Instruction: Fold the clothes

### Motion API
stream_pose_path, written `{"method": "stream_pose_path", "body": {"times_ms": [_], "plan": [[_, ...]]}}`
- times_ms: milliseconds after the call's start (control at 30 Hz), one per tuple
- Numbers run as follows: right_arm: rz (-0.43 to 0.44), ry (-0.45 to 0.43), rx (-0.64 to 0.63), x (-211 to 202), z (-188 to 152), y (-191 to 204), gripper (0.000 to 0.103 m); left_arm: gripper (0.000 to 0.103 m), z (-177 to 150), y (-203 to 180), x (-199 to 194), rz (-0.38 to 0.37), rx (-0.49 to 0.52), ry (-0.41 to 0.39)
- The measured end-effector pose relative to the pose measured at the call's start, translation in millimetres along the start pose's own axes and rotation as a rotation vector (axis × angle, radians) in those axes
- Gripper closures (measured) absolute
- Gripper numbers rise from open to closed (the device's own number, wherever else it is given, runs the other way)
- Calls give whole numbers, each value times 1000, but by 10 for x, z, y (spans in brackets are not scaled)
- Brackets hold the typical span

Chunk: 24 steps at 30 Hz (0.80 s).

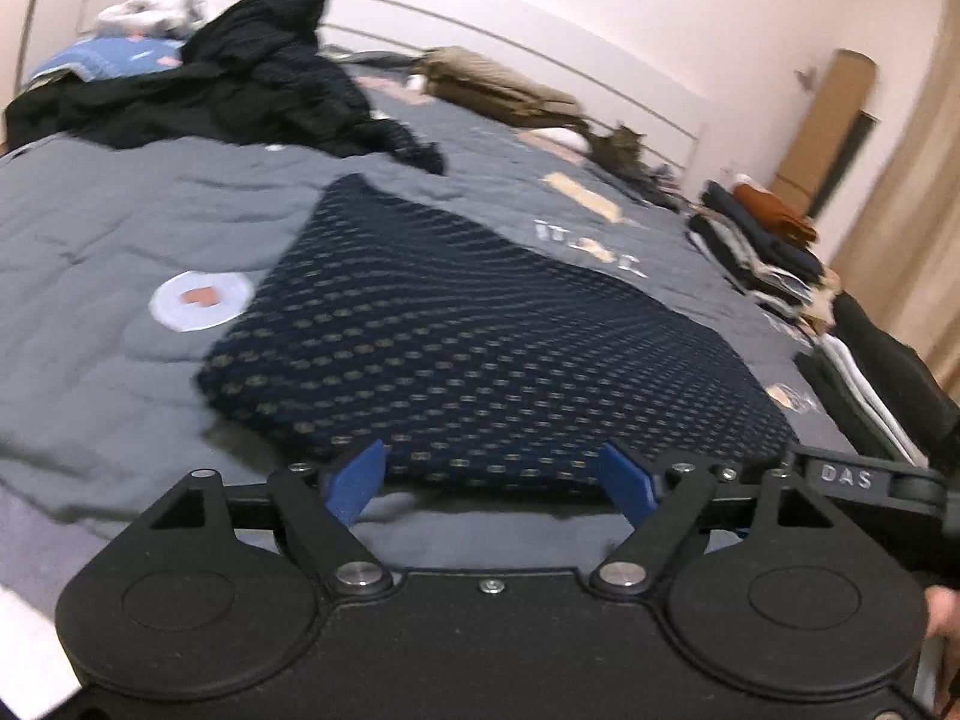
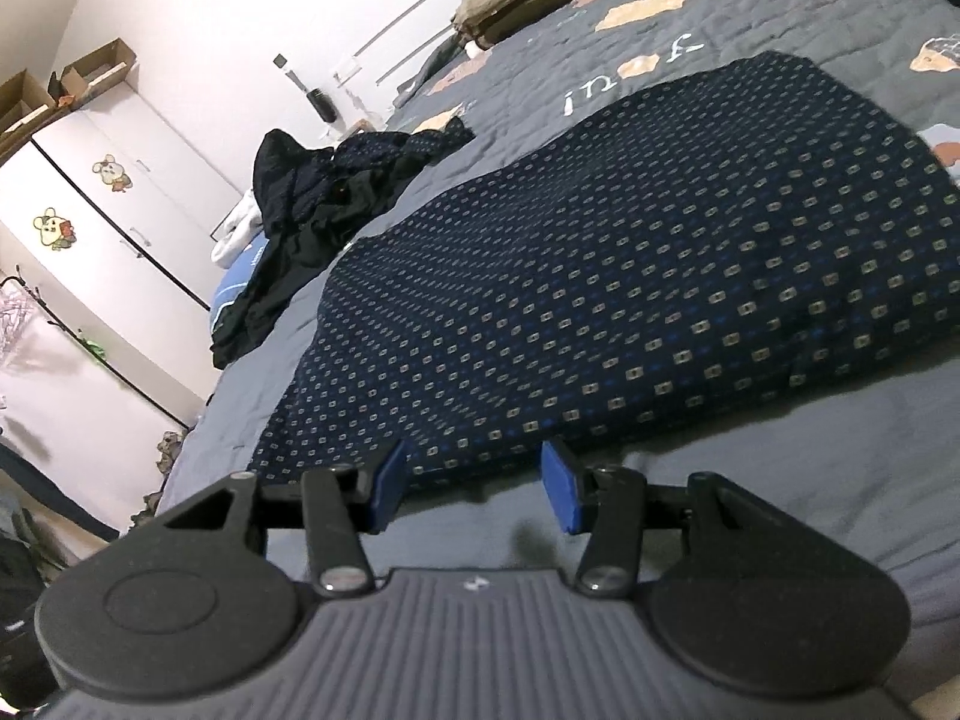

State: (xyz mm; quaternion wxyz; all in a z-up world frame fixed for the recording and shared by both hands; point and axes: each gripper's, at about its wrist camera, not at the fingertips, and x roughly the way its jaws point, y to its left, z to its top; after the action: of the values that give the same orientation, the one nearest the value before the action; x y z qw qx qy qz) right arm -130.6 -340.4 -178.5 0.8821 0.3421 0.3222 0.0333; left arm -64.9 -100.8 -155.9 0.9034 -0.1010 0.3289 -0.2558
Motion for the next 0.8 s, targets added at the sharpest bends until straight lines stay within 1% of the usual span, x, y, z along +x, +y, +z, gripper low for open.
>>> {"method": "stream_pose_path", "body": {"times_ms": [300, 467, 800], "plan": [[-47, -41, -19, -172, 56, -154, 54, 20, -57, -255, 180, -32, 67, 15], [-69, -60, -24, -261, 89, -259, 54, 20, -71, -431, 266, -66, 98, 23], [-100, -94, 9, -481, 148, -551, 54, 20, -170, -721, 411, -100, 163, 44]]}}
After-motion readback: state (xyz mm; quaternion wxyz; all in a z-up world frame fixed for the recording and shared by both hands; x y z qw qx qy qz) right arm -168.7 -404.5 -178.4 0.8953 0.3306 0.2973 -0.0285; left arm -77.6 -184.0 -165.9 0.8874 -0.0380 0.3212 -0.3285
